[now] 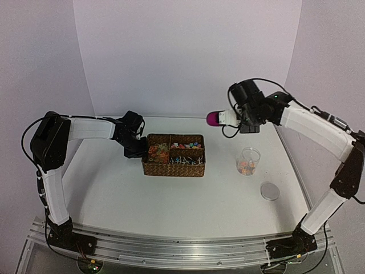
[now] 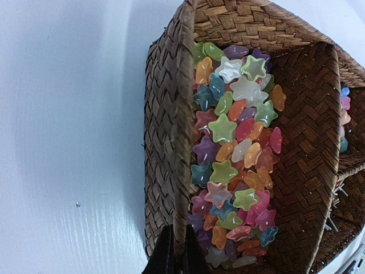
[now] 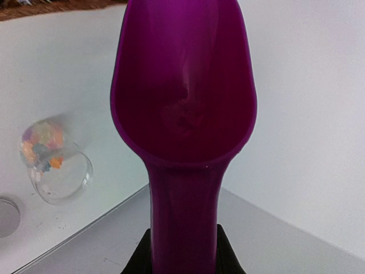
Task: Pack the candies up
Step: Scoop the fake candies from the storage box.
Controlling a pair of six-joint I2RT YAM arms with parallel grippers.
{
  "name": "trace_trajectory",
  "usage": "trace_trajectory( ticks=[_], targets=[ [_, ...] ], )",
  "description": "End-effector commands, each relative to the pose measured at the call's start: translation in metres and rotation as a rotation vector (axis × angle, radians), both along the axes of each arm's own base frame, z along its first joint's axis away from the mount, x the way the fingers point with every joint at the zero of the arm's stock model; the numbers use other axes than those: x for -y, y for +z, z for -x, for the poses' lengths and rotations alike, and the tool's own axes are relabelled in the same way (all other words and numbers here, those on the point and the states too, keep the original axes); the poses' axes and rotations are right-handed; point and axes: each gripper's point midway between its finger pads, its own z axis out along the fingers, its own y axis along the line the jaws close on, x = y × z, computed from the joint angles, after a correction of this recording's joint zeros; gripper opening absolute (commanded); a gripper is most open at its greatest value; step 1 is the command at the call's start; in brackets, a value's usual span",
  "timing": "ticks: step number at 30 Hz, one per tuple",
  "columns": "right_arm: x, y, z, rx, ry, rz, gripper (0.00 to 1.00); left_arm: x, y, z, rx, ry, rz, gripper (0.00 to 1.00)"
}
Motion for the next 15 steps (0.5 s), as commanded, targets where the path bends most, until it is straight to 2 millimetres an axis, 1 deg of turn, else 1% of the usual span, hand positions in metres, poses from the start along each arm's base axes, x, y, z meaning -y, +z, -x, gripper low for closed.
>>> trace_trajectory(
  ticks=[1,3,5,9,10,13,15],
  targets=[
    [-0.055,-0.019,0.016,0.01,0.065,0.065,0.0,-0.024,-0.037,0.01,-0.107,0.037,-0.089,0.0],
    [-0.069,-0.033,0.015,0.002,0.074,0.1,0.0,-0.022,-0.035,0.009,-0.101,0.028,-0.089,0.0],
    [-0.082,-0.041,0.011,0.003,0.073,0.112,0.0,-0.021,-0.033,0.008,-0.097,0.023,-0.086,0.0],
    [-0.1,-0.045,0.0,0.007,0.077,0.103,0.0,-0.02,-0.033,0.008,-0.098,0.017,-0.078,0.0],
    [-0.102,-0.05,-0.004,0.003,0.078,0.115,0.0,-0.019,-0.034,0.009,-0.101,0.016,-0.077,0.0],
    [-0.108,-0.052,-0.025,0.03,0.041,0.111,0.0,-0.019,-0.037,0.01,-0.112,0.017,-0.079,0.0],
    [-0.104,-0.059,-0.043,0.041,0.0,0.139,0.0,-0.019,-0.037,0.01,-0.111,0.016,-0.079,0.0]
  ],
)
